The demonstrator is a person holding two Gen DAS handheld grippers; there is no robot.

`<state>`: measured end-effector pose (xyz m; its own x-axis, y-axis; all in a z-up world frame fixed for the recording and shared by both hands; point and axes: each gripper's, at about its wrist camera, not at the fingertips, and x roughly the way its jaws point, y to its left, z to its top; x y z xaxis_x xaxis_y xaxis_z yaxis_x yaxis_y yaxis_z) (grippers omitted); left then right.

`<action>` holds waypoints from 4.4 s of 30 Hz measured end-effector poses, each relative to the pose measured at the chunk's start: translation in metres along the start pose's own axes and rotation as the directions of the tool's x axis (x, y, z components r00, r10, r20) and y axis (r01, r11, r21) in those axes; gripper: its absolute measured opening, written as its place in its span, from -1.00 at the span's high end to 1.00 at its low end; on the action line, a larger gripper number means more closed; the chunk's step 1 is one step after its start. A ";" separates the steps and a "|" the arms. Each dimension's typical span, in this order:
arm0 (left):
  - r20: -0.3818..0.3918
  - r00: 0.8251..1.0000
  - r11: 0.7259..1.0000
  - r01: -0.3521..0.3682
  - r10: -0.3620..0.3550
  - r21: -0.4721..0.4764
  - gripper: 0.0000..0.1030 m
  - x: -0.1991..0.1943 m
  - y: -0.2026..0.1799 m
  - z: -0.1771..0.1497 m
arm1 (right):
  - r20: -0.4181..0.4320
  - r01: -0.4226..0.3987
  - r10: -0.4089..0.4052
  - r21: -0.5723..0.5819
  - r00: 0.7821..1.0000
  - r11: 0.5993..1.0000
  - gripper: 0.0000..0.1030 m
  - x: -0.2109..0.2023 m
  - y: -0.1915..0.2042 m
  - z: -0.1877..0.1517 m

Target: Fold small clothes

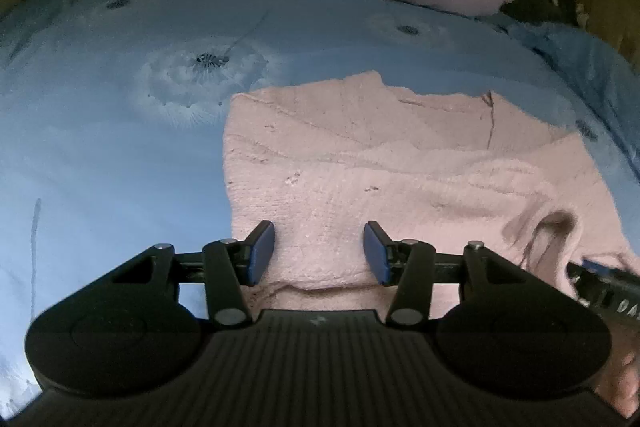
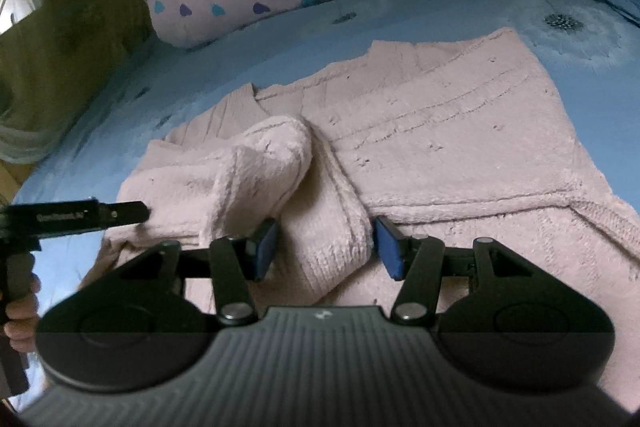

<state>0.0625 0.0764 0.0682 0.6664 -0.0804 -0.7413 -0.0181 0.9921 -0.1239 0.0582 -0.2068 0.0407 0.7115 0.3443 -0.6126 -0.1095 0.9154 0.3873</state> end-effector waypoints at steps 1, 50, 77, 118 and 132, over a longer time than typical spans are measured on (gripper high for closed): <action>-0.005 1.000 1.000 0.001 -0.001 -0.007 -0.09 0.000 0.001 0.000 | 0.009 0.002 -0.002 0.007 1.000 1.000 -0.08 0.000 0.000 -0.002; -0.029 0.999 0.999 -0.037 0.038 0.017 -0.15 0.000 0.002 -0.010 | 0.151 0.315 -0.315 0.021 0.937 0.949 -0.06 -0.044 -0.060 0.061; -0.044 0.999 0.999 -0.014 0.012 -0.047 -0.30 0.007 0.014 -0.011 | 0.084 0.413 -0.406 -0.105 0.910 0.905 0.44 -0.008 -0.057 0.050; 0.036 0.999 0.997 0.028 -0.030 0.065 -0.44 -0.142 -0.012 -0.072 | 0.188 0.181 -0.159 -0.107 0.969 0.978 -0.30 -0.160 -0.019 -0.020; 0.028 1.000 0.986 -0.008 0.004 0.169 -0.44 -0.200 -0.030 -0.131 | 0.155 0.138 -0.112 -0.171 0.981 0.975 -0.30 -0.212 0.015 -0.083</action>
<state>-0.1677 0.0497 0.1343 0.6868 -0.0740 -0.7231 0.1025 0.9947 -0.0045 -0.1518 -0.2492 0.1197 0.8185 0.2029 -0.5375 -0.1273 0.9763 0.1748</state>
